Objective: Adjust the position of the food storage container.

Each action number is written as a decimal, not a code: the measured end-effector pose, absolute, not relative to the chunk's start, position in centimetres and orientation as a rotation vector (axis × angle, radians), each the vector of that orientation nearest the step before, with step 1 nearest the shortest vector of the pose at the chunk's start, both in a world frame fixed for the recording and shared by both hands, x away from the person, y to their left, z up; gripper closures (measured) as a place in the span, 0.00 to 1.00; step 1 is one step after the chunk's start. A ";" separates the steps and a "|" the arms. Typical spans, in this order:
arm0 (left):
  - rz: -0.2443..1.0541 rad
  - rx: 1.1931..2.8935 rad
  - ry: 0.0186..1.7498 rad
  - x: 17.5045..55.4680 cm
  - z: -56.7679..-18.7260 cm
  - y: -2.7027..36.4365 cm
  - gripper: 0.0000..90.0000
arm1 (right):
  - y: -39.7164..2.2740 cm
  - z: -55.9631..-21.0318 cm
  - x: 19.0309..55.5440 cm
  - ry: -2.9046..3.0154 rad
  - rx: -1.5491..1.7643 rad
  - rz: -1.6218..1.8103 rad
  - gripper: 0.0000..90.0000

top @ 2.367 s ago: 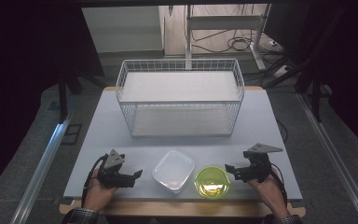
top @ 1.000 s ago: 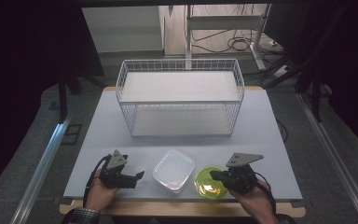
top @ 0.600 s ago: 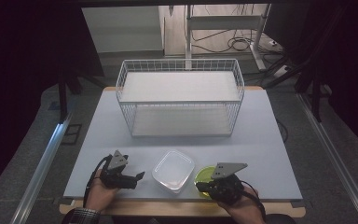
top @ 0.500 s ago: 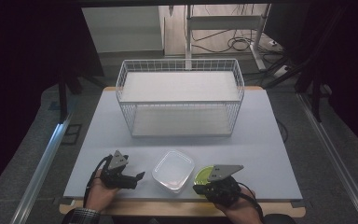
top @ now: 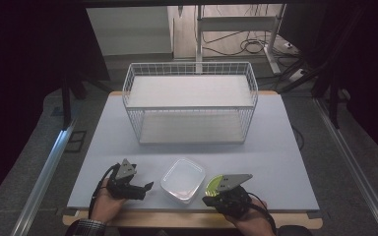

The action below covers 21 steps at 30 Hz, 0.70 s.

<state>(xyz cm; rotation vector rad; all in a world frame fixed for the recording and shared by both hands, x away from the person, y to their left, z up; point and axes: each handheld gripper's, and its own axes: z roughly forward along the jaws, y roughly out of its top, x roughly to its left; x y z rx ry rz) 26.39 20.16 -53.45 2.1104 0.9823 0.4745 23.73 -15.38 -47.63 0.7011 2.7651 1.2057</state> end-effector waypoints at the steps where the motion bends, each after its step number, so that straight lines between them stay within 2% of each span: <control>1: 0.475 2.112 0.982 26.4 -53.5 20.1 0.10 | -15.5 -47.6 23.8 2.764 0.706 1.202 0.99; 11: 0.473 2.129 0.976 26.4 -53.5 20.0 0.10 | -14.9 -48.1 23.7 2.798 0.713 1.160 0.99; 21: 0.468 2.136 0.976 26.4 -53.6 20.0 0.10 | -16.7 -48.0 25.0 2.746 0.790 1.127 0.99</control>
